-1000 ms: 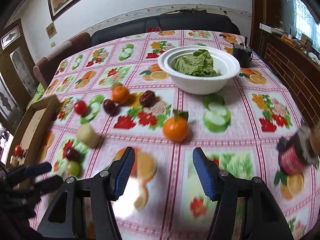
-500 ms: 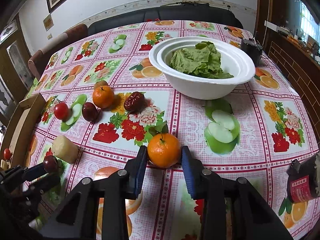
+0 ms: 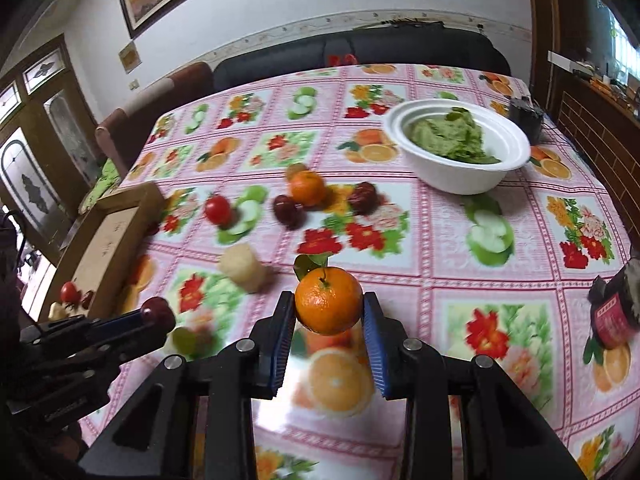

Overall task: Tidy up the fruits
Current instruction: 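Carry the plum and mandarin in both tools over the cardboard box, then open the left tool releasing the plum while the right tool releases the mandarin into the box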

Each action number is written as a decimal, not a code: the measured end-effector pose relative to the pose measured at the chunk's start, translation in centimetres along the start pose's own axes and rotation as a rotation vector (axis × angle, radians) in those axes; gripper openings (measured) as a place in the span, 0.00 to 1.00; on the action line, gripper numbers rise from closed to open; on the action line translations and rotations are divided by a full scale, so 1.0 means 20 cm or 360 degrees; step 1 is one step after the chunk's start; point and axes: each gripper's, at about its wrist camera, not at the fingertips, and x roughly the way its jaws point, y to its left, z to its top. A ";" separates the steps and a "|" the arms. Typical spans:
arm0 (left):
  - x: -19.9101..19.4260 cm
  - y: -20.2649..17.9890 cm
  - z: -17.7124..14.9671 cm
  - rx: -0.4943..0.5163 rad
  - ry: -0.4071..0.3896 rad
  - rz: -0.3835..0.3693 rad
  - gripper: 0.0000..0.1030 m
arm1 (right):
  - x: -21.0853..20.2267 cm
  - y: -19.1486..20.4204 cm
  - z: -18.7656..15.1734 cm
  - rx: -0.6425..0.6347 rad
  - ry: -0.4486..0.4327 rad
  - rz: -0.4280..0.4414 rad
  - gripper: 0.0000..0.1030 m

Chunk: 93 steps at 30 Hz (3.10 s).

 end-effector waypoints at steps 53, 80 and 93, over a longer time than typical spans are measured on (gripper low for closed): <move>-0.52 0.95 -0.04 -0.0423 -0.0228 0.0467 0.22 | 0.20 1.18 0.09 -0.0467 0.0133 0.0550 0.33; -0.28 1.17 -0.02 -0.0586 0.0018 0.0493 0.23 | 0.60 1.47 0.11 -0.0590 0.0352 0.0555 0.36; -0.48 0.97 -0.01 -0.0546 -0.0133 0.0413 0.39 | 0.27 1.26 0.12 -0.0482 0.0183 0.0583 0.44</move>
